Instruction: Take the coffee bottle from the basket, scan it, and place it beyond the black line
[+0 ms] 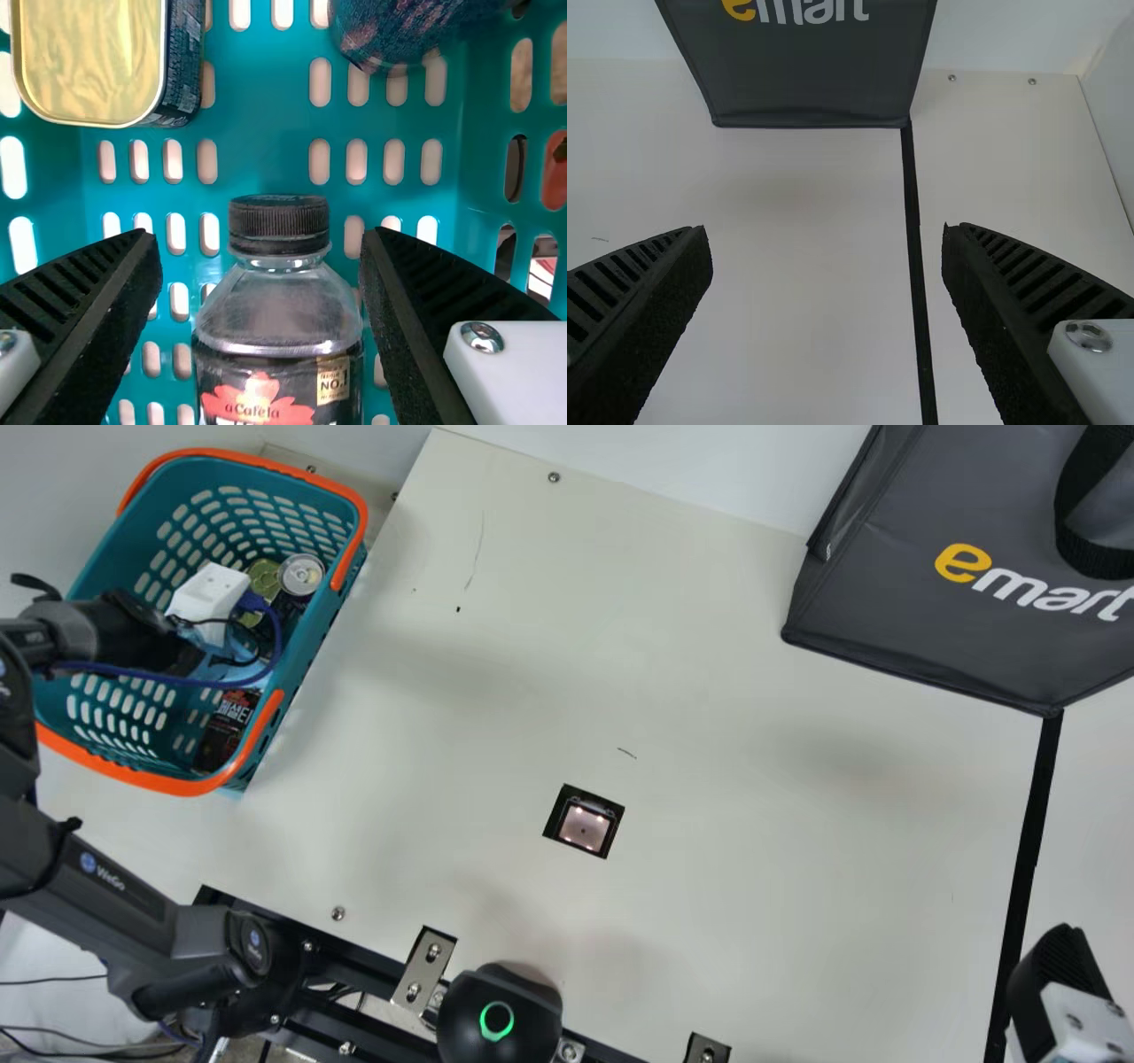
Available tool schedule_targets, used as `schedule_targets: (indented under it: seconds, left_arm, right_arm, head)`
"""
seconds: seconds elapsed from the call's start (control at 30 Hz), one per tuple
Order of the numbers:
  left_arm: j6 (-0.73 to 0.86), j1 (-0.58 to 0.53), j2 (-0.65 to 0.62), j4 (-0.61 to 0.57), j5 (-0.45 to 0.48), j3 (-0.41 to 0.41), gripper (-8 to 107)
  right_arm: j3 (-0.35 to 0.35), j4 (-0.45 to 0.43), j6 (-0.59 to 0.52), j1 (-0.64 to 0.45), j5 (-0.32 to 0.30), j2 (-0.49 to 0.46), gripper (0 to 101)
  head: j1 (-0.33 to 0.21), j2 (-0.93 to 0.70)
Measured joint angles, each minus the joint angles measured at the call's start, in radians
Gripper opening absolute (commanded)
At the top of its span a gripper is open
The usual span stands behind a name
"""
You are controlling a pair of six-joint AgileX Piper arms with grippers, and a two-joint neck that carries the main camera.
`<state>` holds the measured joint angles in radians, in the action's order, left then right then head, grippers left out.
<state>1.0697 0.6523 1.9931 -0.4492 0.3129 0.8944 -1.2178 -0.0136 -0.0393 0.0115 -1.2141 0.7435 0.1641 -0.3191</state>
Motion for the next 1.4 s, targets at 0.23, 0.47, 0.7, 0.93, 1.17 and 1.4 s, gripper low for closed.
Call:
schedule_targets:
  seconds: [0.23,0.47,0.7,0.93,1.17,1.4]
  left_arm:
    - [-0.044,-0.014,0.032,0.02,-0.037,-0.004,90]
    - [-0.094,-0.024,0.058,0.044,-0.062,0.004,70]
    - [-0.122,-0.032,0.066,0.049,-0.067,0.017,23]
    - [-0.144,-0.042,0.062,0.044,-0.061,0.023,10]
    - [-0.168,-0.045,0.032,0.04,-0.04,0.026,10]
    - [-0.184,-0.041,-0.01,0.046,-0.013,0.033,10]
  right_arm:
    - [0.0,0.0,0.0,0.0,0.0,0.0,91]
    - [0.0,0.0,0.0,0.0,0.0,0.0,91]
    - [0.0,0.0,0.0,0.0,0.0,0.0,91]
    - [0.0,0.0,0.0,0.0,0.0,0.0,91]
    - [0.0,0.0,0.0,0.0,0.0,0.0,91]
    - [0.0,0.0,0.0,0.0,0.0,0.0,91]
  head:
    - [0.0,0.0]
    - [0.0,0.0]
    - [0.0,0.0]
    - [0.0,0.0]
    - [0.0,0.0]
    - [0.0,0.0]
